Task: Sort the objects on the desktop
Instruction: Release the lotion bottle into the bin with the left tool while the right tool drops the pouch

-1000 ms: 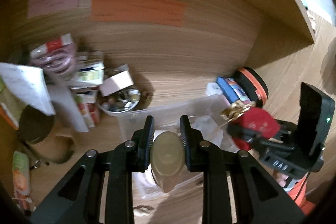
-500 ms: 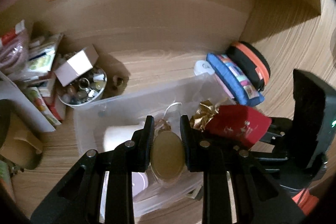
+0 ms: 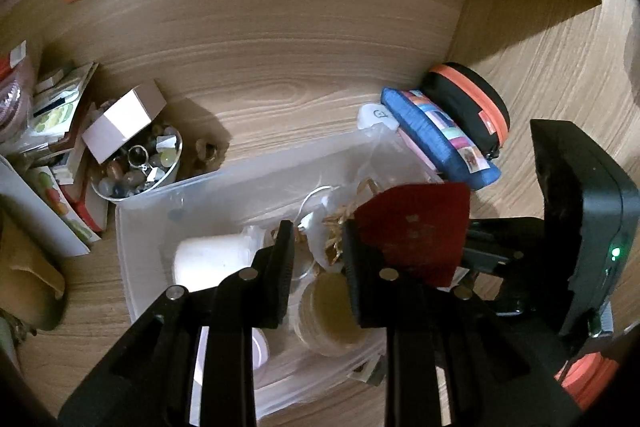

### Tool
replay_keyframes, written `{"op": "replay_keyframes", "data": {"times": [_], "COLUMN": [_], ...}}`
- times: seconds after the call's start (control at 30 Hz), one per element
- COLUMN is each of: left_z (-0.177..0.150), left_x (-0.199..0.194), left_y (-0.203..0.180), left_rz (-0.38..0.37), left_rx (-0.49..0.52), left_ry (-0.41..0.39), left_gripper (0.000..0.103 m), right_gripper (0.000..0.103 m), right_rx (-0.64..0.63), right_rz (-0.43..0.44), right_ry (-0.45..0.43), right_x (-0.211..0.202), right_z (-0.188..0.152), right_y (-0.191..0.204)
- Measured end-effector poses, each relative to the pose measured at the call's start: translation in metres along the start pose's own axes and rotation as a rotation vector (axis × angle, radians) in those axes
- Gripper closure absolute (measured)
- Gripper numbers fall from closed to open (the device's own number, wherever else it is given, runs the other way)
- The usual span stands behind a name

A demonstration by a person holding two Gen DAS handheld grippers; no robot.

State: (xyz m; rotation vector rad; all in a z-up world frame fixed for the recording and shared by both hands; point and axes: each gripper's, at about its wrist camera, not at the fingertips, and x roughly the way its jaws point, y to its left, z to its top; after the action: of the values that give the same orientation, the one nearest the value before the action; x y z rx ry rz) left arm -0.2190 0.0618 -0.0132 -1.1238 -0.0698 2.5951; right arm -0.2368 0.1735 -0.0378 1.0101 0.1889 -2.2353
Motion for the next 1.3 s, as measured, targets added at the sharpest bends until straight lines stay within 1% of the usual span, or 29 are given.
{"op": "replay_keyframes", "data": {"times": [0.07, 0.13, 0.2, 0.27, 0.33, 0.4, 0.5, 0.53, 0.6, 0.63, 0.67, 0.73, 0.93, 1.0, 1.03, 1.1, 1.17, 1.3], "left_z": [-0.001, -0.001, -0.002, -0.003, -0.003, -0.003, -0.003, -0.003, -0.002, -0.002, -0.002, -0.001, -0.002, -0.007, -0.009, -0.018, -0.025, -0.041], "left_x": [0.0, -0.001, -0.001, -0.001, -0.001, -0.001, -0.002, -0.003, -0.005, -0.006, -0.008, -0.012, -0.035, -0.045, -0.05, -0.064, -0.072, -0.085], "left_y": [0.003, 0.005, 0.006, 0.007, 0.01, 0.012, 0.014, 0.015, 0.016, 0.017, 0.018, 0.02, 0.027, 0.029, 0.03, 0.031, 0.032, 0.032], "left_rz": [0.004, -0.005, -0.002, 0.011, 0.028, 0.031, 0.06, 0.069, 0.076, 0.087, 0.092, 0.097, 0.137, 0.172, 0.182, 0.203, 0.222, 0.259], "left_rx": [-0.011, -0.019, -0.025, -0.029, -0.037, -0.042, -0.045, -0.046, -0.047, -0.051, -0.054, -0.061, -0.085, -0.089, -0.091, -0.082, -0.072, -0.057], "left_ry": [-0.009, -0.01, -0.011, -0.017, -0.023, -0.022, -0.029, -0.032, -0.035, -0.036, -0.04, -0.043, -0.058, -0.064, -0.069, -0.088, -0.093, -0.09], "left_gripper": [0.08, 0.079, 0.073, 0.062, 0.056, 0.052, 0.04, 0.037, 0.034, 0.027, 0.025, 0.025, 0.023, 0.014, 0.007, 0.007, 0.007, 0.007], "right_gripper": [0.083, 0.076, 0.058, 0.047, 0.045, 0.041, 0.033, 0.033, 0.031, 0.03, 0.027, 0.023, 0.018, 0.017, 0.017, 0.017, 0.017, 0.017], "right_rx": [-0.009, -0.02, -0.028, -0.039, -0.061, -0.063, -0.062, -0.065, -0.065, -0.063, -0.06, -0.059, -0.051, -0.049, -0.049, -0.046, -0.034, -0.014], "right_rz": [-0.012, -0.019, -0.023, -0.057, -0.093, -0.098, -0.119, -0.127, -0.137, -0.139, -0.143, -0.158, -0.194, -0.212, -0.215, -0.22, -0.203, -0.195], "right_ry": [0.01, 0.012, 0.005, -0.026, -0.065, -0.087, -0.114, -0.121, -0.127, -0.13, -0.133, -0.143, -0.176, -0.191, -0.195, -0.209, -0.228, -0.249], "right_x": [0.002, 0.003, 0.001, -0.005, -0.013, -0.019, -0.025, -0.026, -0.027, -0.028, -0.028, -0.029, -0.034, -0.037, -0.037, -0.041, -0.049, -0.067], "right_z": [0.0, -0.001, -0.001, -0.001, -0.001, 0.001, 0.002, 0.002, 0.003, 0.003, 0.004, 0.005, 0.006, 0.006, 0.007, 0.008, 0.01, 0.015], "right_y": [0.002, 0.003, 0.005, 0.009, 0.012, 0.013, 0.015, 0.015, 0.016, 0.016, 0.016, 0.016, 0.014, 0.013, 0.012, 0.011, 0.009, 0.009]}}
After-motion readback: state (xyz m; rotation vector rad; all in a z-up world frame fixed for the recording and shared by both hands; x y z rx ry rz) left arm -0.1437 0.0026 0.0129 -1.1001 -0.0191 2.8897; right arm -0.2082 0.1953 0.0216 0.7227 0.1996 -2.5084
